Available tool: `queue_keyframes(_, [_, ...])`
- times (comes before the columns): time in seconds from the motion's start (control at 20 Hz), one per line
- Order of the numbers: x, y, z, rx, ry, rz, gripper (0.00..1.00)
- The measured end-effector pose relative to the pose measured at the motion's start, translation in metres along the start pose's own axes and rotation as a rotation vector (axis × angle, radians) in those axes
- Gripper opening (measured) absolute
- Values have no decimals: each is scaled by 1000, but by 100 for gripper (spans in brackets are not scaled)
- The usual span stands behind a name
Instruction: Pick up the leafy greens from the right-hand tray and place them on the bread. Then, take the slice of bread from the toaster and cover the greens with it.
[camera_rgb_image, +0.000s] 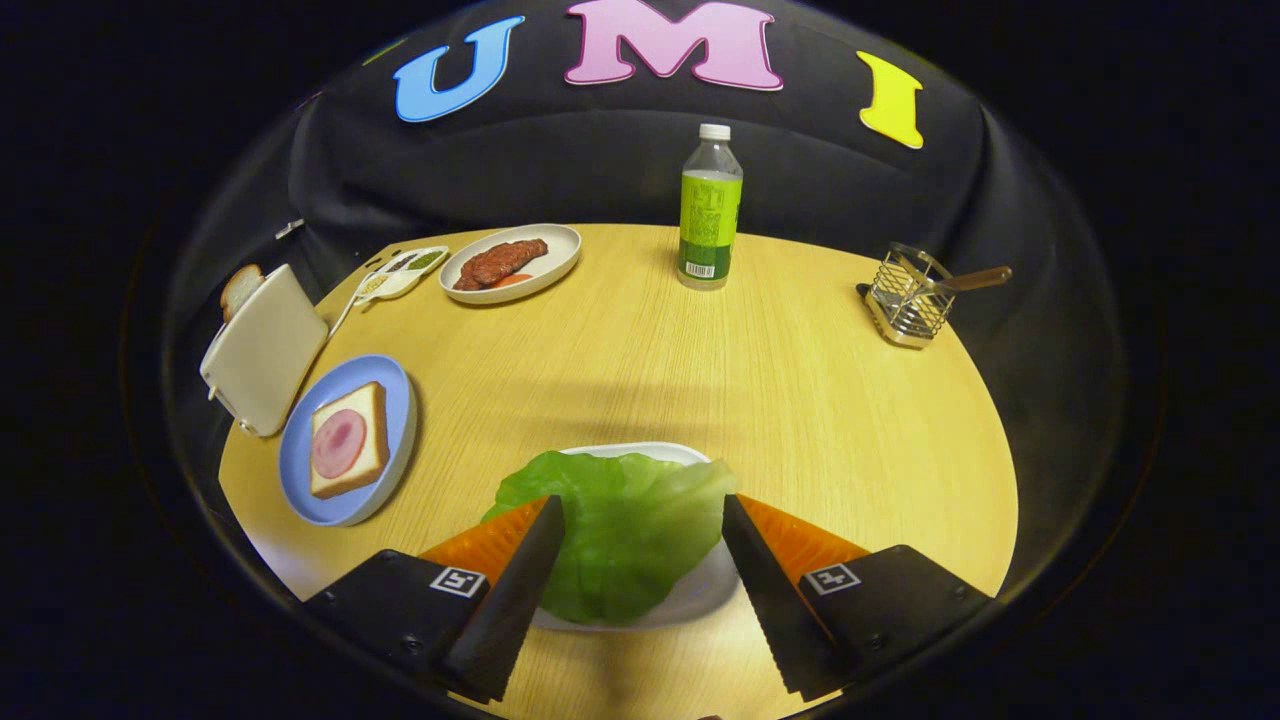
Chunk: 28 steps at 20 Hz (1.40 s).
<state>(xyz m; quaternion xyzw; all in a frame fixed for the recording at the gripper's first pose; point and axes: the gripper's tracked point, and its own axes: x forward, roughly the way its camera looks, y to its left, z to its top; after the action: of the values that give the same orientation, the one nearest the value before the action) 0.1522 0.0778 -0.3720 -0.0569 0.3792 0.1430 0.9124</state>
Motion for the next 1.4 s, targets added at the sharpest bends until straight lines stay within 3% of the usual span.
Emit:
queue_keyframes(0.25, [23,2,-16,2,72,-7,98])
queue_keyframes(0.55, [27,2,-18,-6,94,-16,89])
queue_keyframes(0.65, [27,2,-19,-11,102,-10,80])
queue_keyframes(0.85, [26,4,-19,-10,124,-2,79])
queue_keyframes(0.95, [26,5,-20,-9,126,-12,49])
queue_keyframes(1.05, [26,9,-20,-14,129,-1,48])
queue_keyframes(1.1, [25,10,-20,-13,124,-1,35])
queue_keyframes(1.2, [25,12,-19,-43,124,5,19])
queue_keyframes(1.25, [26,13,-19,-44,124,0,19])
queue_keyframes(1.3, [25,15,-19,-45,127,4,9])
queue_keyframes(1.4, [28,15,-21,-27,137,18,8])
